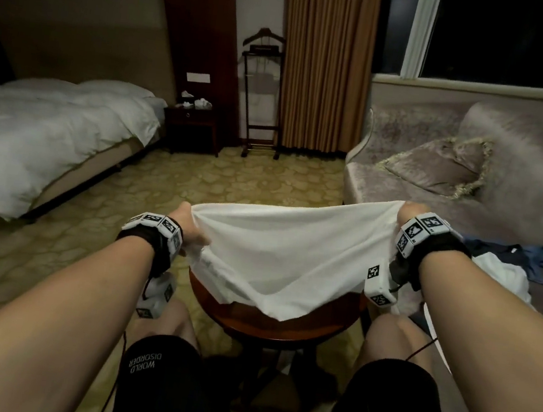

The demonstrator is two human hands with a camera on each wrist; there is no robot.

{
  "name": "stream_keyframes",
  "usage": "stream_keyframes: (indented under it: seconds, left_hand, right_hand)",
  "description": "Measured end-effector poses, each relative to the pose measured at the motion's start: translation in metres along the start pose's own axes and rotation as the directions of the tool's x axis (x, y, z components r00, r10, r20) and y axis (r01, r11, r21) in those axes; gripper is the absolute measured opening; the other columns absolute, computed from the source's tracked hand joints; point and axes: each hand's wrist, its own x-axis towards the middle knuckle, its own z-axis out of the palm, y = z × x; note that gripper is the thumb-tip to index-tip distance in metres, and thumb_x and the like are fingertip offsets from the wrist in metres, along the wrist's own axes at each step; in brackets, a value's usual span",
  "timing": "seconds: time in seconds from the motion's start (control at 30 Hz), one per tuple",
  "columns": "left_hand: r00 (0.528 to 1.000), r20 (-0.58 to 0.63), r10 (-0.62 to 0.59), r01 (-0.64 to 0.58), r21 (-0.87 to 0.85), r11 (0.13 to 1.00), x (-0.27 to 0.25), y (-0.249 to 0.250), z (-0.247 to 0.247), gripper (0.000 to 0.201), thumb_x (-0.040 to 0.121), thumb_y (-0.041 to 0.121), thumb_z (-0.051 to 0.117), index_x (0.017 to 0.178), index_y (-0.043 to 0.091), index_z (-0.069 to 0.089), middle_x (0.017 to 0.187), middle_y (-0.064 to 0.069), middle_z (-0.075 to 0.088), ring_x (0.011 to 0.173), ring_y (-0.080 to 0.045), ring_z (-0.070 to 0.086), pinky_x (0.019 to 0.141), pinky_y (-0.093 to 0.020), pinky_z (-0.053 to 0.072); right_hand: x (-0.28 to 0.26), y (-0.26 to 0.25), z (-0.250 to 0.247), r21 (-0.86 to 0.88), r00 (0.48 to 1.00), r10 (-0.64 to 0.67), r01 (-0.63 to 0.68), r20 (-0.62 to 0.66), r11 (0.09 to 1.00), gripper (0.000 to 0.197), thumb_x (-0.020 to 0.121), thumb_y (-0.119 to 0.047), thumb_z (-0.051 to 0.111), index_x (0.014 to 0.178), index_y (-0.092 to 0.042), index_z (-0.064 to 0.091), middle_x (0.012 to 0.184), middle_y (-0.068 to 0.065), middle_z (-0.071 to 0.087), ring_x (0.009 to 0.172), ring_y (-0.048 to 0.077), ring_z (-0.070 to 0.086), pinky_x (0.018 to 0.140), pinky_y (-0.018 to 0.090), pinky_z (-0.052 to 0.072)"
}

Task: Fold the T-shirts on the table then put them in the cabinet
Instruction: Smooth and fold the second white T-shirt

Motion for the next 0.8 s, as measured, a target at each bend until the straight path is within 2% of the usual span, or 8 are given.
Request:
stream_keyframes:
  seconds: [0.17,0.3,0.43,0.5,0.6,0.67,0.73,0.8]
  left_hand:
    - [0.997,-0.068,0.04,-0.028,0.159,0.987,-0.006,-0.001,-0.005,0.04,0.086,0.004,0.055,0.124,0.004,0.042,0.1,-0.017,0.057,0.088,-0.033,0.059,0.073,-0.036,0.052]
    - [0.997,-0.073,0.0,0.019,0.267,0.963,-0.002,-0.01,-0.013,0.024,0.089,0.019,0.054,0.09,-0.002,0.067,0.084,-0.013,0.066,0.078,-0.029,0.063,0.069,-0.032,0.049]
    - [0.995,0.051,-0.087,0.094,-0.155,0.983,0.001,-0.019,-0.006,0.034,0.096,0.021,0.052,0.084,-0.009,0.061,0.09,-0.026,0.068,0.08,-0.038,0.069,0.075,-0.043,0.058]
    - [0.995,0.059,-0.08,0.094,-0.282,0.955,0.004,-0.02,-0.006,0.038,0.091,0.027,0.061,0.098,-0.011,0.061,0.09,-0.027,0.068,0.079,-0.037,0.07,0.078,-0.048,0.058]
    - [0.991,0.13,-0.03,0.088,-0.467,0.88,0.003,-0.018,-0.003,0.051,0.087,0.018,0.068,0.128,-0.004,0.047,0.085,-0.021,0.067,0.057,-0.024,0.069,0.056,-0.034,0.06]
    - [0.991,0.13,-0.031,0.099,-0.554,0.826,0.008,-0.016,-0.002,0.065,0.086,0.012,0.068,0.141,0.003,0.034,0.102,-0.022,0.064,0.063,-0.024,0.068,0.052,-0.033,0.059]
    - [0.997,0.061,-0.044,0.071,-0.57,0.819,0.013,-0.014,-0.005,0.06,0.084,0.013,0.069,0.136,0.004,0.041,0.115,-0.021,0.059,0.081,-0.029,0.066,0.058,-0.037,0.059]
    - [0.999,0.007,-0.05,0.045,-0.592,0.805,0.018,-0.015,-0.008,0.043,0.083,0.013,0.071,0.12,0.004,0.052,0.102,-0.016,0.062,0.079,-0.027,0.064,0.057,-0.031,0.053]
  right_hand:
    - [-0.019,-0.017,-0.015,-0.524,0.991,-0.132,0.105,-0.014,0.845,0.044,0.099,-0.011,0.042,0.14,0.003,0.038,0.146,0.017,0.04,0.132,0.03,0.043,0.106,0.035,0.038]
    - [-0.034,-0.018,-0.023,-0.651,0.987,-0.161,0.107,-0.023,0.752,0.038,0.1,-0.011,0.041,0.136,0.0,0.045,0.141,0.017,0.046,0.13,0.028,0.045,0.099,0.028,0.04]
    - [-0.035,-0.018,-0.025,-0.734,0.985,-0.173,0.114,-0.004,0.67,0.036,0.097,-0.011,0.046,0.132,-0.002,0.049,0.139,0.014,0.05,0.128,0.026,0.049,0.102,0.033,0.039]
    - [-0.031,-0.016,-0.022,-0.794,0.978,-0.203,0.151,0.035,0.589,0.033,0.097,-0.011,0.044,0.127,-0.005,0.055,0.135,0.011,0.054,0.124,0.024,0.052,0.099,0.032,0.041]
    - [-0.028,-0.018,-0.016,-0.831,0.975,-0.2,0.191,0.098,0.522,0.032,0.098,-0.007,0.039,0.124,-0.004,0.057,0.132,0.011,0.055,0.122,0.024,0.053,0.099,0.031,0.042]
    - [-0.024,-0.019,-0.012,-0.834,0.978,-0.183,0.184,0.101,0.521,0.034,0.099,-0.003,0.034,0.126,0.0,0.055,0.135,0.015,0.052,0.124,0.028,0.051,0.101,0.033,0.041]
    - [-0.02,-0.017,-0.011,-0.86,0.977,-0.183,0.189,0.113,0.474,0.035,0.099,-0.001,0.032,0.128,0.004,0.052,0.137,0.019,0.049,0.125,0.031,0.049,0.103,0.035,0.039]
    - [-0.012,-0.013,-0.01,-0.865,0.979,-0.174,0.174,0.102,0.47,0.035,0.097,0.0,0.036,0.129,0.007,0.049,0.136,0.021,0.048,0.124,0.035,0.05,0.104,0.039,0.041]
